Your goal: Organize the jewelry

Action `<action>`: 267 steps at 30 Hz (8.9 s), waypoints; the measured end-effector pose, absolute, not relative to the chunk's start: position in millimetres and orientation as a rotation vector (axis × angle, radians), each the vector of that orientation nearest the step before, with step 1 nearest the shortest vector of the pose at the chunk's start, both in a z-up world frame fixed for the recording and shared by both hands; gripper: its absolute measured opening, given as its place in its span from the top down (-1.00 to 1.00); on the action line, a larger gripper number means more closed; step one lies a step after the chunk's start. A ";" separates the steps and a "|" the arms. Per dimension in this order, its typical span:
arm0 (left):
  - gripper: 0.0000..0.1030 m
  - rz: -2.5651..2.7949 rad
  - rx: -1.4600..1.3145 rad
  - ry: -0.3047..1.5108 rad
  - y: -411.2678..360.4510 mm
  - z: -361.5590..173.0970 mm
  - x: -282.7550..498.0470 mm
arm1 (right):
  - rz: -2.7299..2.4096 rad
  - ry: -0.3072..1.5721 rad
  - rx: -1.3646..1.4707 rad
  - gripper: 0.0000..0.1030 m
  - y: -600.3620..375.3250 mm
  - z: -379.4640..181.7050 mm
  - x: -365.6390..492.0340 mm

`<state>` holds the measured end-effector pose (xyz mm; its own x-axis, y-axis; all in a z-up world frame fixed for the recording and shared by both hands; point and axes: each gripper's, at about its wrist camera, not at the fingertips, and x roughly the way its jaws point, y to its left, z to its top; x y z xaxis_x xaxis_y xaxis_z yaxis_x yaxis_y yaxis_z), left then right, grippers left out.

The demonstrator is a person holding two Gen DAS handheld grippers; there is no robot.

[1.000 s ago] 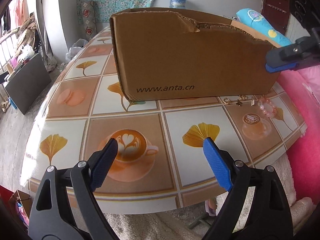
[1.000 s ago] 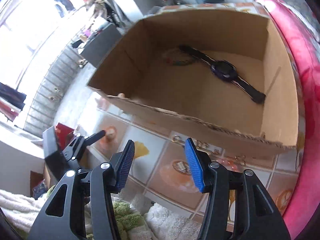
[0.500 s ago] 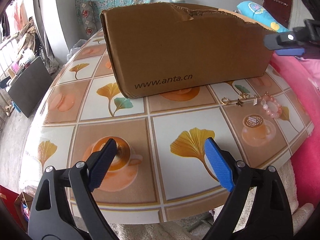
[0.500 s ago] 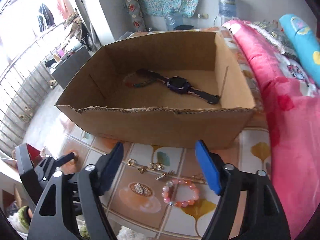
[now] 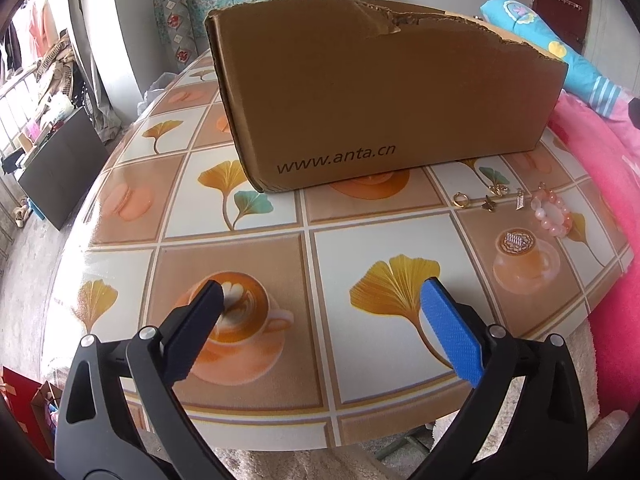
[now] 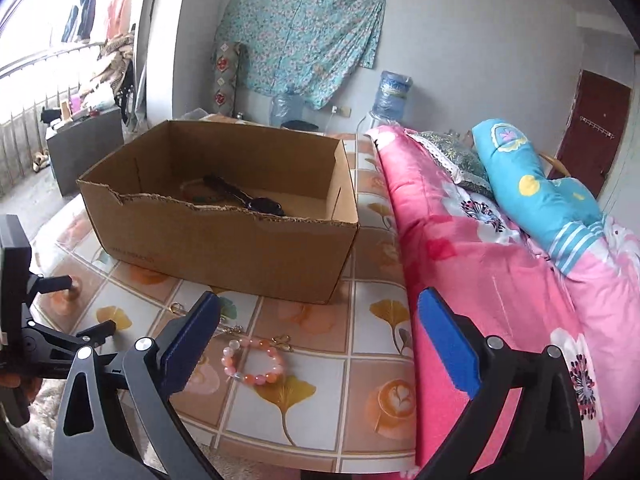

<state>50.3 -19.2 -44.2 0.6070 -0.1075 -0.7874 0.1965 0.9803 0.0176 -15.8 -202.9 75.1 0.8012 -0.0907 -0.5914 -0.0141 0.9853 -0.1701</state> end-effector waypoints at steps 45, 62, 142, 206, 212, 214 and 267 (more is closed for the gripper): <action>0.53 -0.627 0.112 0.860 -101.9 -36.9 33.9 | 0.243 0.897 -0.107 0.76 -188.7 -25.4 9.9; 0.53 -0.561 0.268 0.828 -132.3 -37.2 38.0 | 0.147 0.896 -0.010 0.78 -222.4 -24.4 4.5; 0.77 -0.471 0.126 0.787 -68.5 -41.0 27.7 | 0.485 1.022 -0.196 0.93 -161.6 -28.4 75.1; 0.80 -0.522 0.010 0.539 -41.4 79.7 70.0 | 0.674 0.673 0.502 0.94 -239.7 97.3 100.8; 0.80 -0.491 -0.018 0.693 -44.3 77.3 146.1 | 0.583 0.808 0.393 0.94 -213.1 88.7 162.6; 0.80 -0.483 -0.022 0.751 -46.0 72.5 167.6 | 0.576 0.878 0.397 0.94 -208.5 76.2 181.2; -0.30 -0.538 -0.045 0.751 -21.0 20.3 13.8 | 0.326 0.896 0.114 -0.47 -209.0 18.8 23.7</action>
<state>13.8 -21.0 20.3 0.6028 -0.4799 -0.6374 0.4486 0.8645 -0.2267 23.7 -209.0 18.8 0.5794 0.3257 -0.7472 -0.2310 0.9447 0.2327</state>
